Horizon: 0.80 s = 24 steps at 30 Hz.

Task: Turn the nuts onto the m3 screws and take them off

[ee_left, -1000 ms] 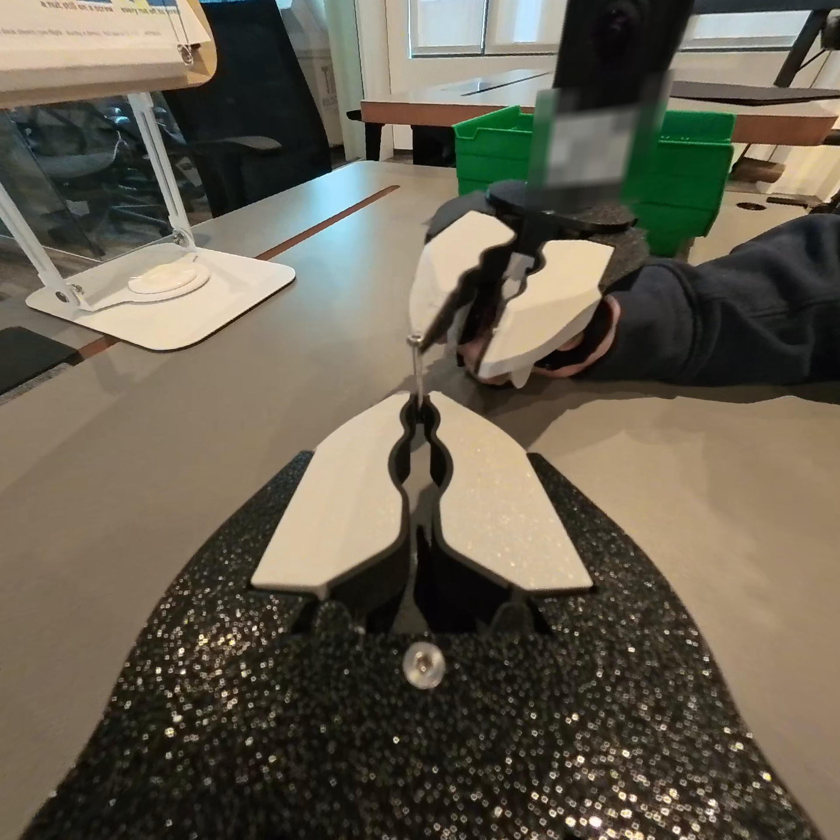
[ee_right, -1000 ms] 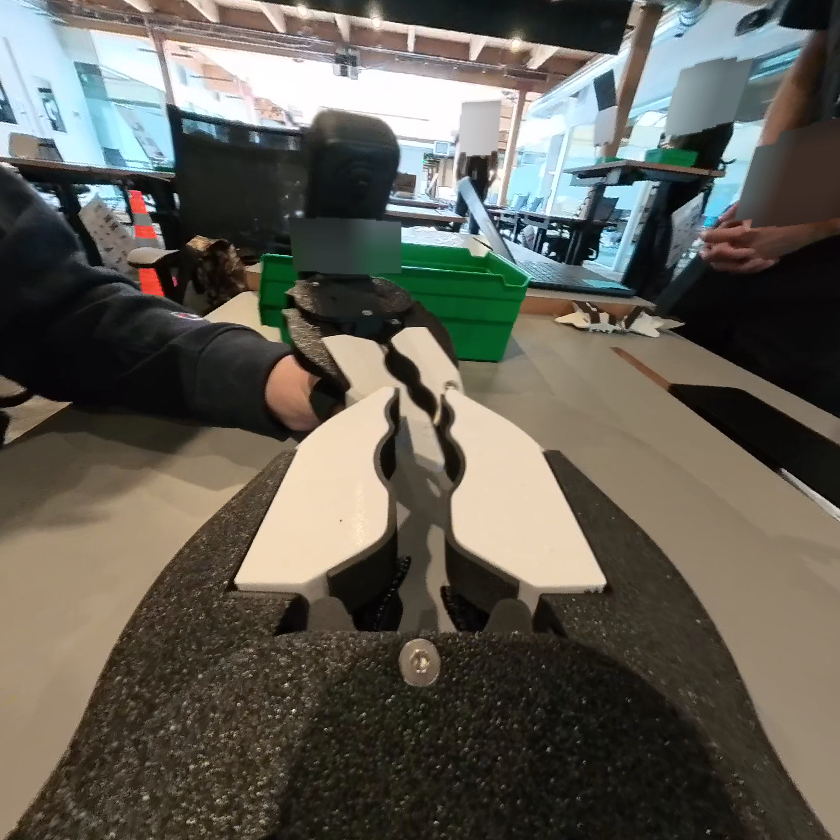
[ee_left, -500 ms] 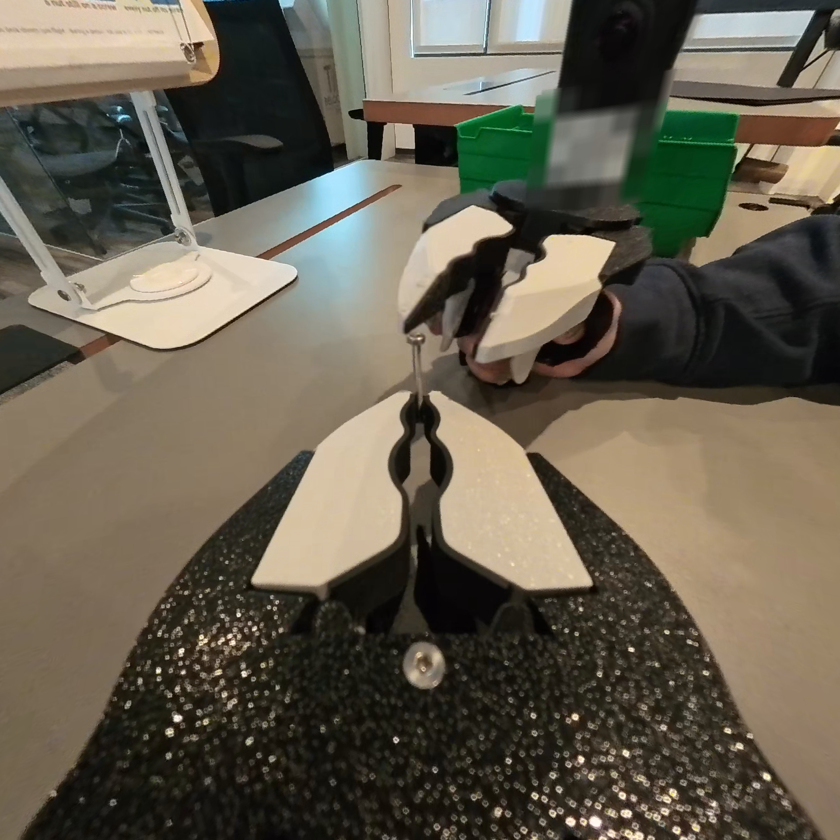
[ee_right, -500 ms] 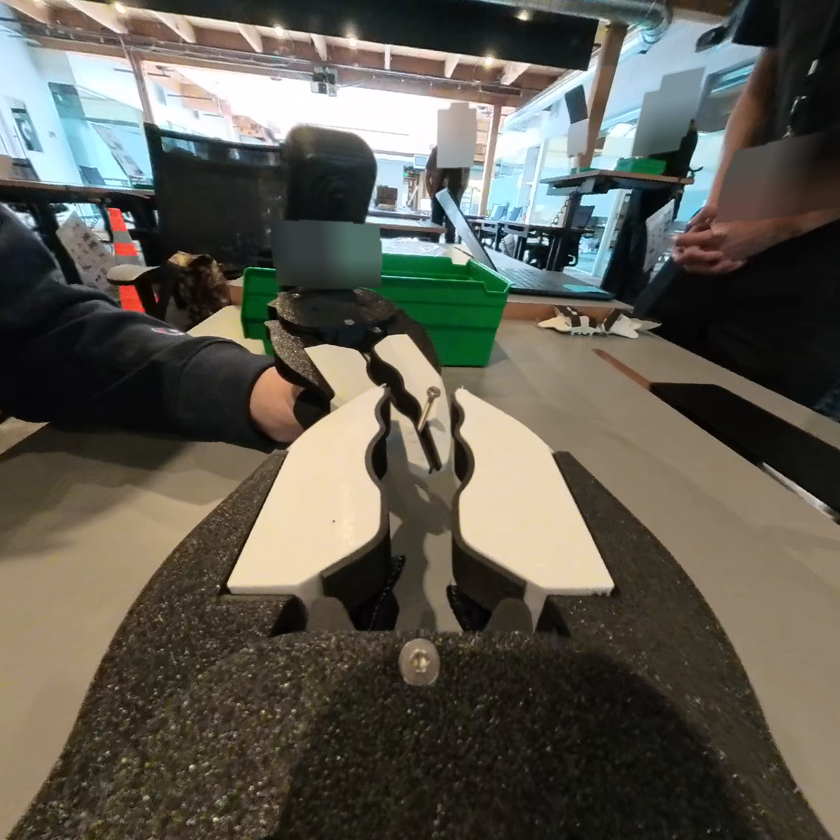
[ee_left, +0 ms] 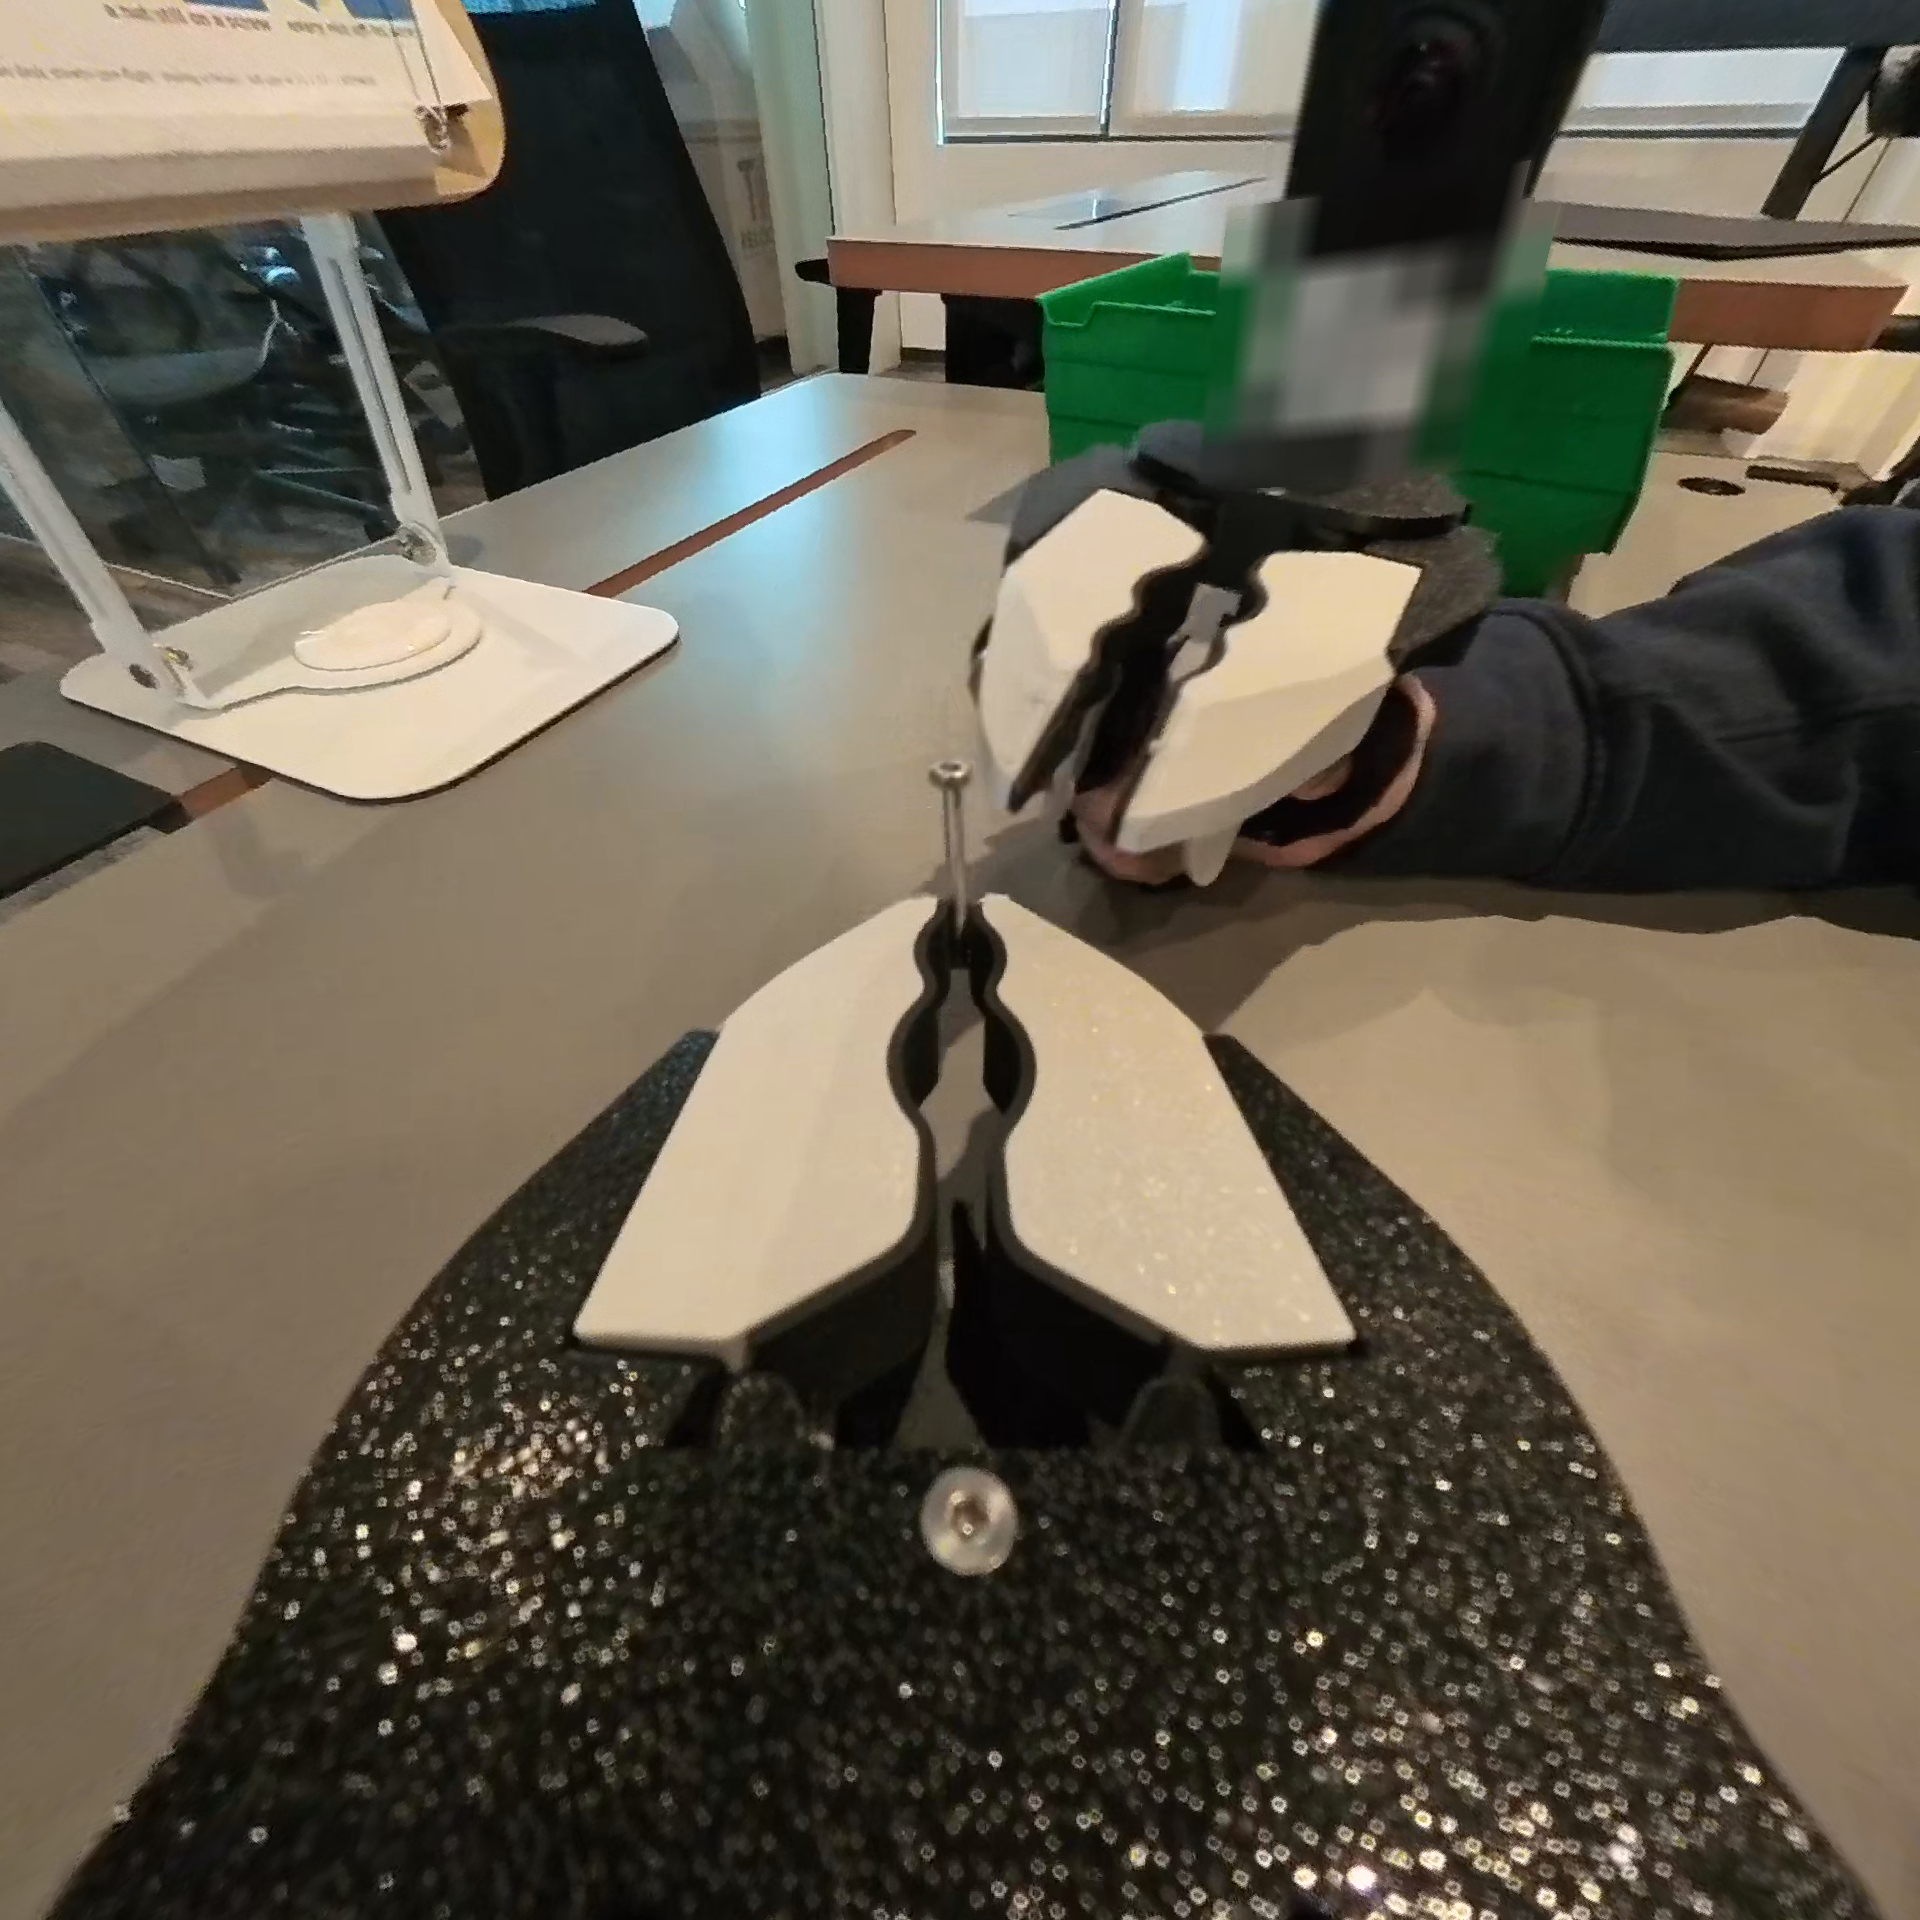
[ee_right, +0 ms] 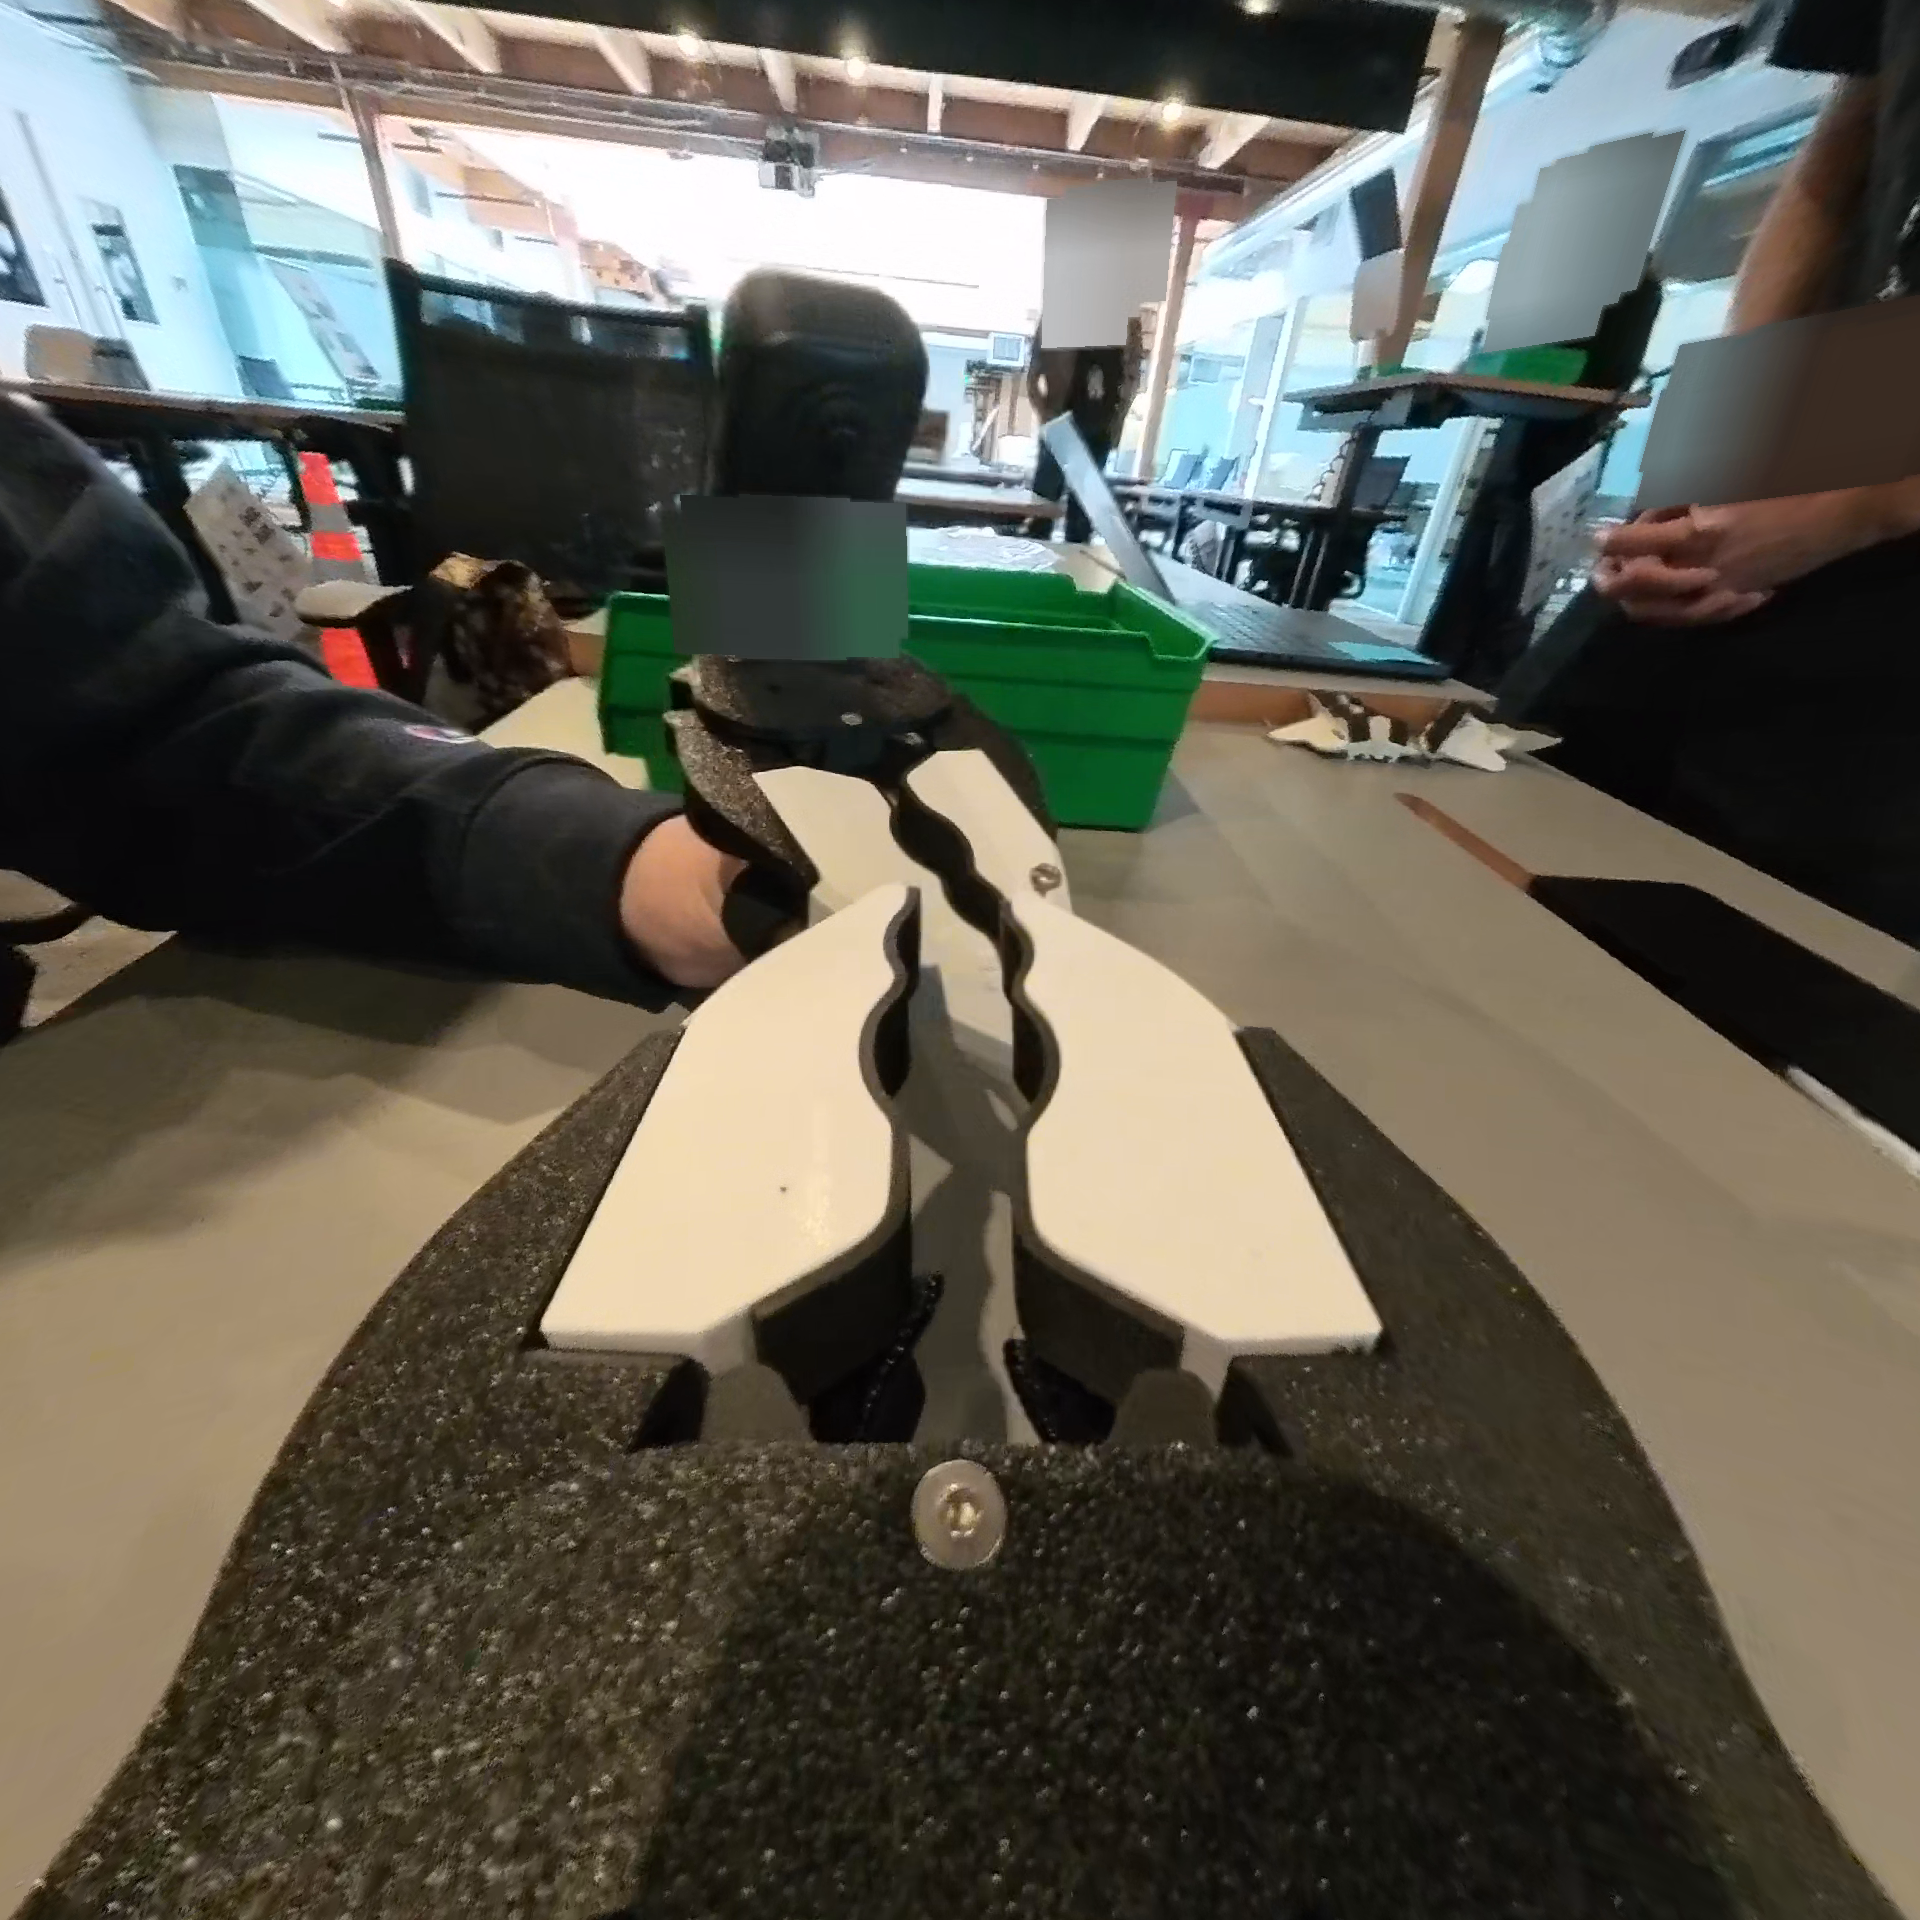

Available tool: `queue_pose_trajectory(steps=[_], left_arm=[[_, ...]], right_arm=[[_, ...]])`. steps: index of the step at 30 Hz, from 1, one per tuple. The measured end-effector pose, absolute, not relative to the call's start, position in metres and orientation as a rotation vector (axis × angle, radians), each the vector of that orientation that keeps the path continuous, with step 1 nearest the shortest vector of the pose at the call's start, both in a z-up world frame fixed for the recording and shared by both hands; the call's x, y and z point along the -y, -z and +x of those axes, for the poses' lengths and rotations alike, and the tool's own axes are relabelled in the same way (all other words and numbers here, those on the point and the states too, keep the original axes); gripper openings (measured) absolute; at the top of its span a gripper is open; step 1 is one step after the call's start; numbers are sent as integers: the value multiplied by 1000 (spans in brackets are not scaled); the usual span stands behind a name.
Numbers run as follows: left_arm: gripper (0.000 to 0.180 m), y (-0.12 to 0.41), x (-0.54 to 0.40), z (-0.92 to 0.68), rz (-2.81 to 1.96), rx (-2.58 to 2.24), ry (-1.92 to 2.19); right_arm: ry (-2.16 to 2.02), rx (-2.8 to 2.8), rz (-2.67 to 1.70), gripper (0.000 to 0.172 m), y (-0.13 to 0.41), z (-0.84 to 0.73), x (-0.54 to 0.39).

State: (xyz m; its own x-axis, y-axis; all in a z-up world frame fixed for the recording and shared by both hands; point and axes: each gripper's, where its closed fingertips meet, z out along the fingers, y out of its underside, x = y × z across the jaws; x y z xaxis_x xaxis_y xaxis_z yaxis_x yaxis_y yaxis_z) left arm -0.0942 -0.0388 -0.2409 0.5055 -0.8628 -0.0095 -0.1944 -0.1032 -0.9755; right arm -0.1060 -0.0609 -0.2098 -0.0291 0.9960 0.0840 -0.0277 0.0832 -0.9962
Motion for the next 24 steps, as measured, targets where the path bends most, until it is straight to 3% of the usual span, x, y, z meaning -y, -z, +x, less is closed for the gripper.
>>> queue_pose_trajectory(steps=[5, 9, 14, 19, 24], left_arm=[[2, 242, 39, -93, -1609, -941, 718], [2, 242, 39, -94, -1605, -936, 726], [2, 243, 39, -93, -1609, -944, 718], [2, 241, 39, -94, -1606, -930, 729], [2, 243, 39, -93, -1609, -943, 720]], right_arm=[[-1159, 1232, -1144, 25, 211, -111, 52], [-1181, 1266, -1125, 15, 212, -107, 60], [-1160, 1220, -1149, 25, 211, -110, 50], [-1179, 1247, -1128, 14, 210, -105, 59], [-1173, 1243, -1163, 25, 213, -112, 52]])
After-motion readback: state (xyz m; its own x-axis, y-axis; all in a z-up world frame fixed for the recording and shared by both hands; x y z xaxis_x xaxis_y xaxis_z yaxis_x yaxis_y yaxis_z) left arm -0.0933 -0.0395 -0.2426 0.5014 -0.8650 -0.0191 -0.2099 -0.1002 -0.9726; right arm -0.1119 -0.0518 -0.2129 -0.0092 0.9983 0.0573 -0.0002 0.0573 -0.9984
